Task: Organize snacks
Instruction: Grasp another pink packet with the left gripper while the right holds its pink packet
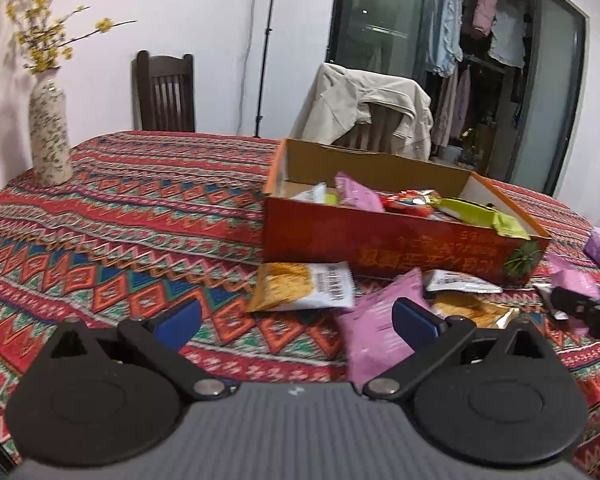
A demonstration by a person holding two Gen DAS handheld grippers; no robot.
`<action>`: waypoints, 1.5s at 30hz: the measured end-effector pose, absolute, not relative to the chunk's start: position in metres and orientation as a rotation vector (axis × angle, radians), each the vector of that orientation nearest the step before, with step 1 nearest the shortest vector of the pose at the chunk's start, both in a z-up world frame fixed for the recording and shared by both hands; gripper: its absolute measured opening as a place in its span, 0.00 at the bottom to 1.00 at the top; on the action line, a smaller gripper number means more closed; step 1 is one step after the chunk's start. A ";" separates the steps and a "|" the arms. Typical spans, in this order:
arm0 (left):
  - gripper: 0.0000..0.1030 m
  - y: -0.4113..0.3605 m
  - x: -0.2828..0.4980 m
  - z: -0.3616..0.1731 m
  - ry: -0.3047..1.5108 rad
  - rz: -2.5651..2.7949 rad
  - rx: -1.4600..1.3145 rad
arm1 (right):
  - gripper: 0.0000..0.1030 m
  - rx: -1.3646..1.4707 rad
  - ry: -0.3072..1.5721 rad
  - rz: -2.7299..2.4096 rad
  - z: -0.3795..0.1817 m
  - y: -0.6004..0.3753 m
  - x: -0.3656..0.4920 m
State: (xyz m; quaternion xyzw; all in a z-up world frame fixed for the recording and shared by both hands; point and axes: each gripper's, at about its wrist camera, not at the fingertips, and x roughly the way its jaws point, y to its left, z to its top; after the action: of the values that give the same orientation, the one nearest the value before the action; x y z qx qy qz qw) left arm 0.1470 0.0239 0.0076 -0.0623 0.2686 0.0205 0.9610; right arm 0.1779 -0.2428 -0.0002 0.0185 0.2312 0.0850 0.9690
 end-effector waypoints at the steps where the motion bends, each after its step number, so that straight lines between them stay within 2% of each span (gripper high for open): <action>1: 1.00 0.020 0.151 0.008 0.551 0.026 -0.130 | 0.65 0.048 0.471 0.177 -0.003 -0.244 0.180; 25: 1.00 -0.018 0.183 -0.013 0.654 0.038 -0.111 | 0.65 0.037 0.447 0.200 -0.012 -0.242 0.172; 33: 0.84 -0.015 0.184 -0.018 0.674 0.010 -0.140 | 0.65 0.033 0.446 0.203 -0.012 -0.240 0.171; 35: 0.68 -0.014 0.185 -0.019 0.678 -0.005 -0.155 | 0.65 0.033 0.446 0.202 -0.012 -0.240 0.171; 36: 0.64 -0.013 0.185 -0.019 0.680 -0.013 -0.164 | 0.65 0.034 0.446 0.202 -0.012 -0.240 0.171; 38: 0.62 -0.012 0.184 -0.019 0.675 -0.011 -0.164 | 0.65 0.035 0.447 0.202 -0.012 -0.240 0.171; 45: 0.61 -0.015 0.178 -0.016 0.642 -0.013 -0.140 | 0.65 0.042 0.438 0.206 -0.011 -0.241 0.170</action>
State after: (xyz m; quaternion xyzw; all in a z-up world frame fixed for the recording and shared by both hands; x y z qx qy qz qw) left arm 0.1775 -0.0147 -0.0158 -0.0690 0.3153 -0.0063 0.9465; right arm 0.1696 -0.2412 -0.0112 0.0208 0.2169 0.1022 0.9706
